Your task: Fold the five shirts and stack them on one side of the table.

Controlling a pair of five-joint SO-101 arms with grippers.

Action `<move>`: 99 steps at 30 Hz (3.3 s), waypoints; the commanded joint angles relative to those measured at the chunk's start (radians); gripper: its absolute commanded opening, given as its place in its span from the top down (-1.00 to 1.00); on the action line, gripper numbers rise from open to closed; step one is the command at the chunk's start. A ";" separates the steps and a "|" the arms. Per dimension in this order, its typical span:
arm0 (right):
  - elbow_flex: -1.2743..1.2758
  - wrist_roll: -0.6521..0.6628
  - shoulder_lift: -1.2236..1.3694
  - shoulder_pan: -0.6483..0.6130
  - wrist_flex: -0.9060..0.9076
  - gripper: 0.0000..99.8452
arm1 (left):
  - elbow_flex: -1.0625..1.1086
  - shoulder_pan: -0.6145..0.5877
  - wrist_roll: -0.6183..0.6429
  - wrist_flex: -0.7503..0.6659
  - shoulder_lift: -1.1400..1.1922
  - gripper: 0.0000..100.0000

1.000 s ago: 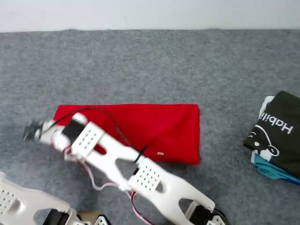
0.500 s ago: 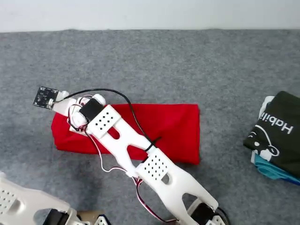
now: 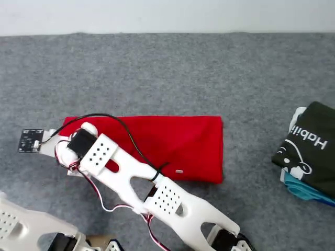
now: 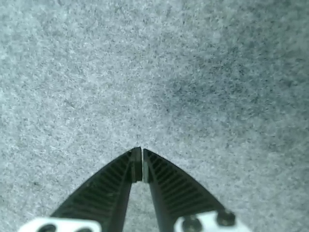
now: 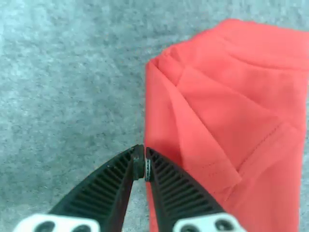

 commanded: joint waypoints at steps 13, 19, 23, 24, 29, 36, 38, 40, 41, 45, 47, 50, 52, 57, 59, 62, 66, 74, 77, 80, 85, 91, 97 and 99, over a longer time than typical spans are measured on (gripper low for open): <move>-0.049 0.089 0.107 0.179 -0.556 0.98 | 0.031 0.008 -0.009 -0.029 -0.075 0.97; -0.133 0.081 0.047 0.179 -0.323 0.98 | 0.022 0.008 -0.009 -0.009 -0.081 0.97; -0.213 0.074 -0.015 0.205 -0.068 0.98 | -0.051 0.008 -0.009 0.094 -0.081 0.97; -0.213 0.054 -0.035 0.219 -0.015 0.98 | -0.079 0.008 -0.009 0.123 -0.081 0.97; -0.166 -0.146 -0.159 0.329 0.059 0.97 | -0.199 0.011 -0.006 0.247 -0.081 0.97; 0.302 -0.235 -0.495 0.421 0.059 0.97 | -0.217 0.000 -0.003 0.267 -0.195 0.97; 0.485 -0.241 -0.627 0.449 0.059 0.97 | -0.179 0.009 -0.005 0.267 -0.269 0.97; 0.655 -0.242 -0.754 0.478 0.058 0.97 | -0.119 0.026 -0.006 0.267 -0.338 0.97; 0.732 -0.242 -0.812 0.495 0.058 0.97 | -0.077 0.034 -0.006 0.267 -0.371 0.97; 0.996 -0.249 -0.990 0.575 0.054 0.97 | 0.096 0.064 -0.006 0.265 -0.496 0.97; 1.091 -0.276 -1.041 0.630 0.051 0.94 | 0.159 0.080 -0.008 0.265 -0.552 0.97; 1.192 -0.379 -1.059 0.723 0.031 0.75 | 0.203 0.101 -0.008 0.265 -0.624 0.97; 1.260 -0.430 -1.059 0.773 -0.012 0.56 | 0.220 0.120 -0.008 0.265 -0.661 0.97; 1.447 -0.535 -1.058 0.817 -0.211 0.36 | 0.246 0.164 -0.006 0.265 -0.707 0.97; 1.521 -0.545 -1.058 0.814 -0.294 0.36 | 0.246 0.167 -0.005 0.265 -0.715 0.97; 1.613 -0.548 -1.058 0.819 -0.407 0.36 | 0.242 0.170 -0.005 0.265 -0.715 0.97; 1.729 -0.548 -1.058 0.854 -0.568 0.36 | 0.240 0.176 -0.003 0.265 -0.717 0.97; 1.783 -0.546 -0.923 0.866 -0.673 0.36 | 0.240 0.218 -0.003 0.265 -0.764 0.97; 1.749 -0.546 -0.851 0.863 -0.644 0.37 | 0.242 0.232 -0.003 0.265 -0.786 0.97; 1.682 -0.546 -0.799 0.868 -0.585 0.41 | 0.243 0.226 -0.005 0.265 -0.790 0.97; 1.613 -0.532 -0.745 0.862 -0.533 0.83 | 0.245 0.224 -0.003 0.265 -0.793 0.97; 1.602 -0.466 -0.817 0.878 -0.486 0.98 | 0.245 0.227 -0.003 0.265 -0.793 0.97; 1.606 -0.250 -0.957 1.013 -0.429 0.98 | 0.245 0.224 -0.005 0.265 -0.795 0.97; 1.602 -0.132 -0.993 1.096 -0.423 0.98 | 0.242 0.224 -0.005 0.265 -0.795 0.97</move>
